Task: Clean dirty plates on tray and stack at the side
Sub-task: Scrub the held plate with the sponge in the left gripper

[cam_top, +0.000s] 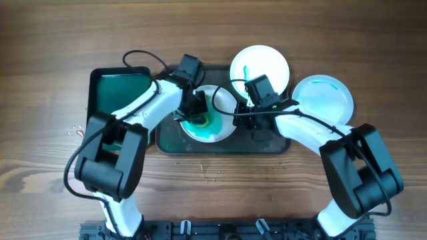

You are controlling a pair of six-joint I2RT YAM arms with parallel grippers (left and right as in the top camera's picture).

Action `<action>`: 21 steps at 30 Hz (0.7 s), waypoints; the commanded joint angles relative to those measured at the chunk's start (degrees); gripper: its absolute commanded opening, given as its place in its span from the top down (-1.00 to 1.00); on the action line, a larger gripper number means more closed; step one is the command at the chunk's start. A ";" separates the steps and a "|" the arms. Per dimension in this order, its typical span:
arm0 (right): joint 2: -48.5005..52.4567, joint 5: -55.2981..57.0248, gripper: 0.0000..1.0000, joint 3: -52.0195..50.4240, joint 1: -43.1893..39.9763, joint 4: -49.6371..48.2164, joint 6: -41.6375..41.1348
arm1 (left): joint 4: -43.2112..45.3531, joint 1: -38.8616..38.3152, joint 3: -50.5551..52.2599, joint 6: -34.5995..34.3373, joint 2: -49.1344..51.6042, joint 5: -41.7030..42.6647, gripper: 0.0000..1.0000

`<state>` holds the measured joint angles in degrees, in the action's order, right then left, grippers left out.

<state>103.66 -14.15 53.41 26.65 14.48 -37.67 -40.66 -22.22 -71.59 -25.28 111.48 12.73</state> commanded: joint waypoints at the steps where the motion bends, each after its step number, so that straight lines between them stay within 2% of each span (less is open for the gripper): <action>1: 0.83 -0.92 0.91 0.55 0.11 0.55 0.81 | -0.26 0.59 1.38 18.32 1.75 26.05 0.92; 3: 0.83 -0.94 0.91 0.55 0.11 0.55 0.83 | 0.74 0.59 1.38 18.88 1.75 27.06 0.92; 6: 0.83 -1.11 0.92 0.55 0.11 0.59 0.90 | 4.13 0.59 1.38 18.86 1.75 23.23 0.92; 8: 0.83 -1.36 0.91 0.55 0.11 0.52 1.18 | 7.10 0.59 1.38 17.92 1.77 16.09 0.92; 11: 0.83 -1.33 0.91 0.55 0.11 0.55 1.20 | 9.97 0.59 1.38 11.08 1.77 0.92 0.92; 13: 0.83 -1.31 0.91 0.55 0.11 0.59 1.31 | 10.25 0.61 1.38 6.43 1.77 -10.23 0.92; 16: 0.83 -1.33 0.91 0.55 0.11 0.59 1.49 | 8.00 0.59 1.38 0.37 1.77 -21.46 0.92; 18: 0.83 -1.33 0.91 0.55 0.11 0.59 1.46 | 4.81 0.61 1.38 -4.72 1.77 -26.29 0.92; 21: 0.81 -1.33 0.91 0.55 0.11 0.57 1.46 | -0.09 0.55 1.40 -6.12 1.77 -25.46 0.92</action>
<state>103.72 -15.18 53.41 26.87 14.26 -37.63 -35.77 -23.33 -71.50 -24.69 111.92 3.16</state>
